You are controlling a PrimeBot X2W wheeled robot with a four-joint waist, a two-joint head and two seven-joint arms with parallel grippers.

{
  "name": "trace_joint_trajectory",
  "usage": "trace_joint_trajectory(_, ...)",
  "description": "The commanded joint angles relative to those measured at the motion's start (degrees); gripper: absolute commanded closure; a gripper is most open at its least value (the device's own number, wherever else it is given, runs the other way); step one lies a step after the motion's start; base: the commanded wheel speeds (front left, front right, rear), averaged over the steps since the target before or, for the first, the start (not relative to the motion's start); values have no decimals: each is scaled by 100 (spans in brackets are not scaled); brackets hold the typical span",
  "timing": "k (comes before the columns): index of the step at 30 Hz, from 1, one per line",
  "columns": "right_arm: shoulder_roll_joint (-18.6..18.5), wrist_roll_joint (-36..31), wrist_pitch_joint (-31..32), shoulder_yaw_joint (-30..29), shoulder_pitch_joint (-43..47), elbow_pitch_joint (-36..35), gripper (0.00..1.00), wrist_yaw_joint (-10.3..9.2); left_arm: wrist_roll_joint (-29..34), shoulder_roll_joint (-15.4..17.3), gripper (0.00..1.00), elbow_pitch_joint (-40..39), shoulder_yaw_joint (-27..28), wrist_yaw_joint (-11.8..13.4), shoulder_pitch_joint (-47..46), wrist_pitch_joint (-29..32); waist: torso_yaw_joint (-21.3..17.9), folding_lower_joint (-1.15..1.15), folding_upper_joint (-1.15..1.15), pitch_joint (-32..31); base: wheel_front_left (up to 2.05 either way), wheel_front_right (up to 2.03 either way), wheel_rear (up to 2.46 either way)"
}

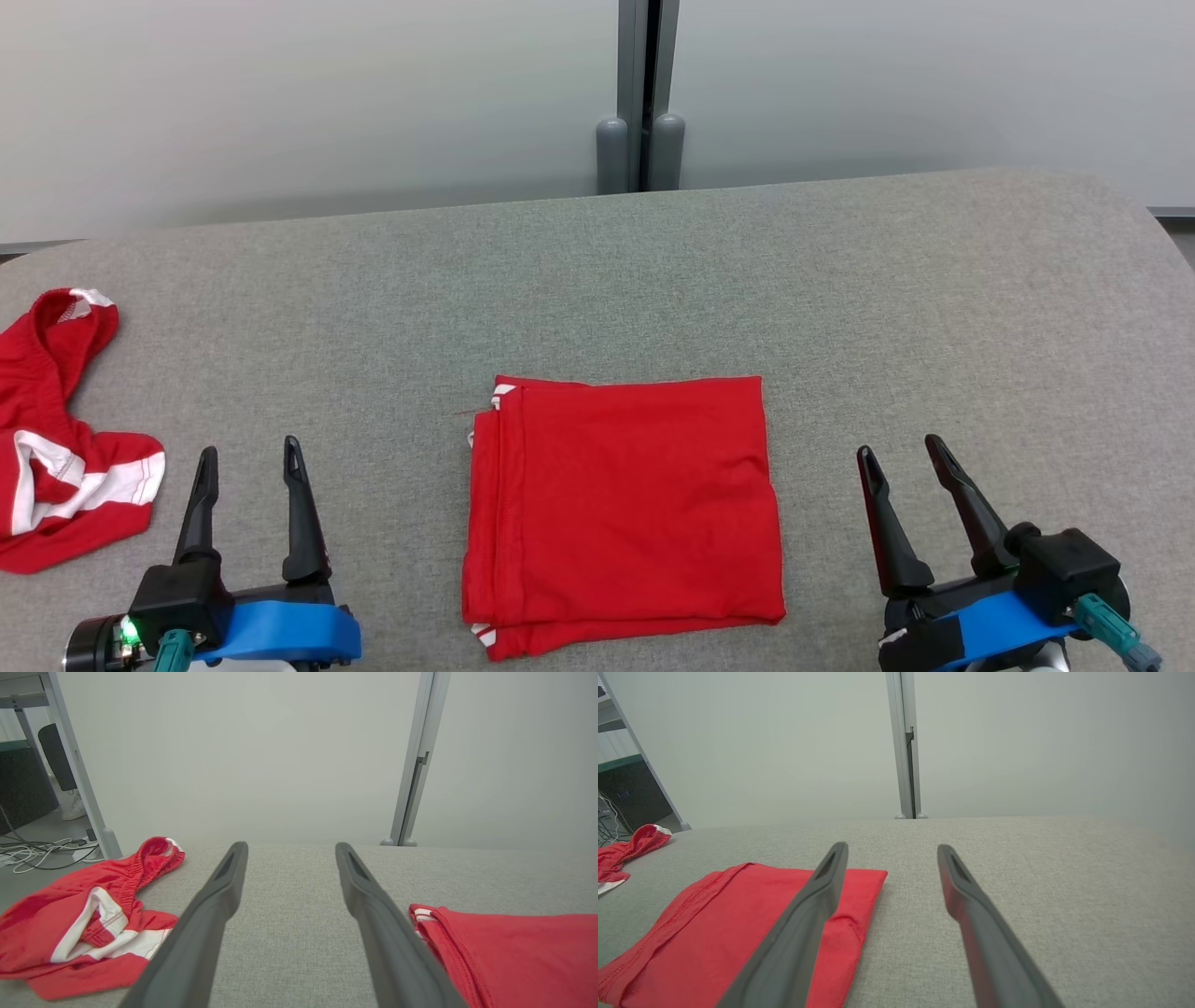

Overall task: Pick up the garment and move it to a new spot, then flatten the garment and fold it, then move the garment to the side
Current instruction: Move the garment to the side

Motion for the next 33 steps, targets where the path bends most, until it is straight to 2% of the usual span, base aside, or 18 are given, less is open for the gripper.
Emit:
trace_joint_trajectory(1, -13, 15, -18, 5, 68, 8, 0, 1, 8, -2, 0, 11, 2, 23, -12, -25, -1, 0, 0, 0, 0, 0, 0)
trace_joint_trajectory(10, -34, 44, -18, 80, -56, 157, 0, 1, -9, -2, 0, 18, -4, 36, -39, -25, -2, 0, 0, 13, 0, 0, 0)
trace_joint_trajectory(20, -168, 111, -18, 604, -918, 553, 0, 1, -48, -3, 0, -7, -73, 60, -129, -25, 62, 0, 0, 160, 0, 0, 0)
trace_joint_trajectory(33, -229, 352, 28, 991, -2006, 2424, 0, 1, -122, -1, 0, -19, -272, 133, -286, -25, 346, 0, 0, 479, 0, 0, 0)
